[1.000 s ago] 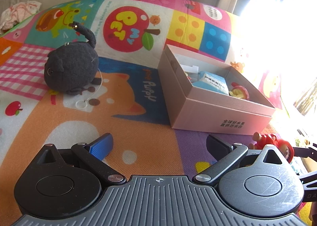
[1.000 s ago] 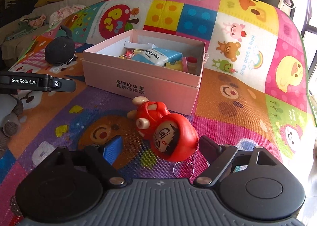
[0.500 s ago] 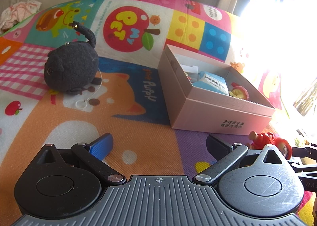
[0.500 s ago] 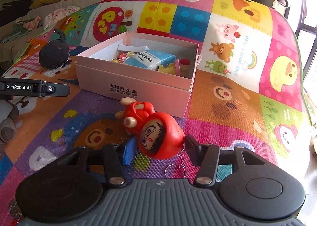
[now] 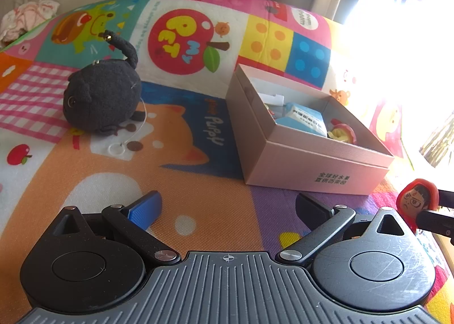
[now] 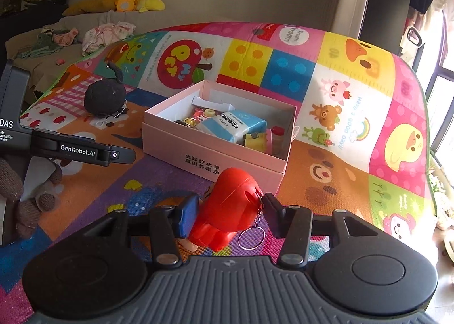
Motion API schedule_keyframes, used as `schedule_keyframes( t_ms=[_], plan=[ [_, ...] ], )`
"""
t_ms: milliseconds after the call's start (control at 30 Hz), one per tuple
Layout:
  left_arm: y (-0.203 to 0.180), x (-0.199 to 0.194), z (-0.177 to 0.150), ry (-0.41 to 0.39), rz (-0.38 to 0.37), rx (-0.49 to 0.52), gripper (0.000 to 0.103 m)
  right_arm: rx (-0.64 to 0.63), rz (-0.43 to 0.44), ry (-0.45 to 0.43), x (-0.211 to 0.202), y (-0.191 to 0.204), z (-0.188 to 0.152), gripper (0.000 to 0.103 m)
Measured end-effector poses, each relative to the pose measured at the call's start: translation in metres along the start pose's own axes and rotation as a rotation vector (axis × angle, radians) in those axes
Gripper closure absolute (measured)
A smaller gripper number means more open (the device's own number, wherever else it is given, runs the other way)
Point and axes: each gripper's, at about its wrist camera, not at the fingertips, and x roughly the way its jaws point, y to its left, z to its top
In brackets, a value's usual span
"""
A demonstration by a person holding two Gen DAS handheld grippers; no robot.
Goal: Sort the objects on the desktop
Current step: 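Grasp the red hooded doll with the right tool and lift it, then carry the red doll with right tool while left tool reaches the black plush cat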
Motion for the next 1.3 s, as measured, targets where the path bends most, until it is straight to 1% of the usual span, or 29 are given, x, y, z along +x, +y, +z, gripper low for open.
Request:
schedule_keyframes(
  t_ms=[100, 333, 433, 500, 633, 700, 833, 933, 967, 1067, 1200, 1300],
  plan=[
    [0.000, 0.000, 0.000, 0.000, 0.000, 0.000, 0.000, -0.021, -0.005, -0.005, 0.000, 0.005, -0.001, 0.053],
    [0.000, 0.000, 0.000, 0.000, 0.000, 0.000, 0.000, -0.023, -0.002, -0.011, 0.000, 0.006, -0.002, 0.052],
    [0.000, 0.000, 0.000, 0.001, 0.000, 0.000, 0.000, -0.017, 0.002, -0.013, -0.001, 0.006, -0.003, 0.043],
    [0.000, 0.000, 0.000, 0.001, 0.001, 0.000, 0.000, -0.011, -0.002, -0.025, -0.003, 0.006, -0.005, 0.032],
    [0.000, 0.000, 0.000, 0.001, 0.001, 0.000, 0.000, 0.009, -0.004, -0.048, -0.009, 0.002, -0.005, 0.026],
    [0.000, 0.000, 0.000, 0.001, 0.000, 0.000, 0.000, 0.015, -0.003, -0.056, -0.012, 0.001, -0.007, 0.022],
    [0.000, 0.000, 0.000, 0.001, 0.001, -0.001, 0.000, 0.025, -0.010, -0.038, -0.011, 0.000, -0.013, 0.021],
    [0.000, 0.000, 0.000, 0.001, 0.001, -0.001, 0.000, 0.046, -0.041, -0.025, -0.012, -0.002, -0.022, 0.019],
    [0.000, 0.000, 0.000, 0.001, 0.001, -0.002, 0.000, 0.054, -0.063, -0.023, -0.013, -0.002, -0.026, 0.016],
    [0.001, 0.000, 0.000, 0.001, 0.001, -0.001, 0.000, 0.074, -0.138, -0.026, -0.013, -0.005, -0.040, 0.001],
    [0.002, 0.000, 0.001, 0.001, 0.008, -0.002, 0.000, 0.155, -0.181, 0.000, -0.006, -0.016, -0.053, 0.000],
    [0.007, -0.006, 0.004, -0.034, 0.035, -0.011, 0.000, 0.237, -0.200, -0.035, -0.006, -0.022, -0.061, 0.000]
  ],
)
